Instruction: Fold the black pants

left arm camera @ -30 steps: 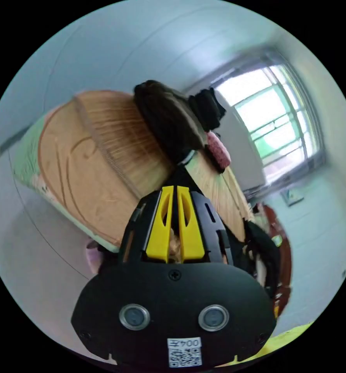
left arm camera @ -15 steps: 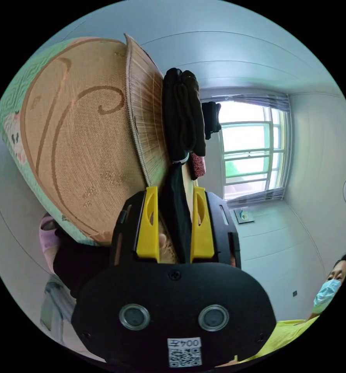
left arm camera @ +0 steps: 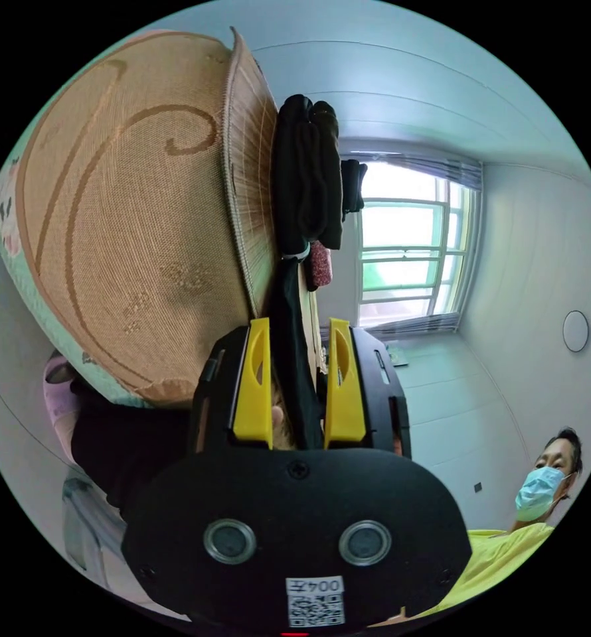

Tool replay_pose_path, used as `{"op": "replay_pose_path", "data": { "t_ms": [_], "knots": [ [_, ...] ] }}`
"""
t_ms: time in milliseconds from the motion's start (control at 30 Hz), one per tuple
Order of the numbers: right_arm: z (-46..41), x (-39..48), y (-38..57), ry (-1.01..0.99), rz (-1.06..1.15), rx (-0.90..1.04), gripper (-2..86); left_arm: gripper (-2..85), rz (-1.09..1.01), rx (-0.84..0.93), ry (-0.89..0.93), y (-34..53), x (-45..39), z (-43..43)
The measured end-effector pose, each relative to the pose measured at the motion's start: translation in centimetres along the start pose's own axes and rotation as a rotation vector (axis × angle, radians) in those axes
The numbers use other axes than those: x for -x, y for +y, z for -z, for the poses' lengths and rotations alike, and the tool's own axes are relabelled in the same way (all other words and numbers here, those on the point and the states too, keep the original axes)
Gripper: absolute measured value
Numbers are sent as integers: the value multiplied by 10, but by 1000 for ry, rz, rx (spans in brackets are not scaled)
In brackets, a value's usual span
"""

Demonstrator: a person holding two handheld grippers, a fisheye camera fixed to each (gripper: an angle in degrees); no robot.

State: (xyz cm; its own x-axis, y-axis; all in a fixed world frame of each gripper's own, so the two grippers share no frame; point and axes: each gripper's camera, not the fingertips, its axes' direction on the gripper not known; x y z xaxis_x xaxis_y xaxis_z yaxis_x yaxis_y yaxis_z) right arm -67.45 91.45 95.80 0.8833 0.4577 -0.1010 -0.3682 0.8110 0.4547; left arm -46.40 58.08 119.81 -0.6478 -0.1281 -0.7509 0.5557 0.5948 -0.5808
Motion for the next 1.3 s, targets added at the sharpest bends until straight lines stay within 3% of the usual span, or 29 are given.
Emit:
{"op": "replay_pose_path", "data": {
  "t_ms": [600,967,1300],
  "knots": [
    [18,1,-14,-38,-30,-4,-8,123,39,41,130,-6,12,11],
    [26,13,-20,-43,-37,-6,-8,125,30,87,91,1,4,-5],
    [29,31,-26,-52,-45,-8,-8,121,-25,10,-13,-10,-24,-19]
  ]
}}
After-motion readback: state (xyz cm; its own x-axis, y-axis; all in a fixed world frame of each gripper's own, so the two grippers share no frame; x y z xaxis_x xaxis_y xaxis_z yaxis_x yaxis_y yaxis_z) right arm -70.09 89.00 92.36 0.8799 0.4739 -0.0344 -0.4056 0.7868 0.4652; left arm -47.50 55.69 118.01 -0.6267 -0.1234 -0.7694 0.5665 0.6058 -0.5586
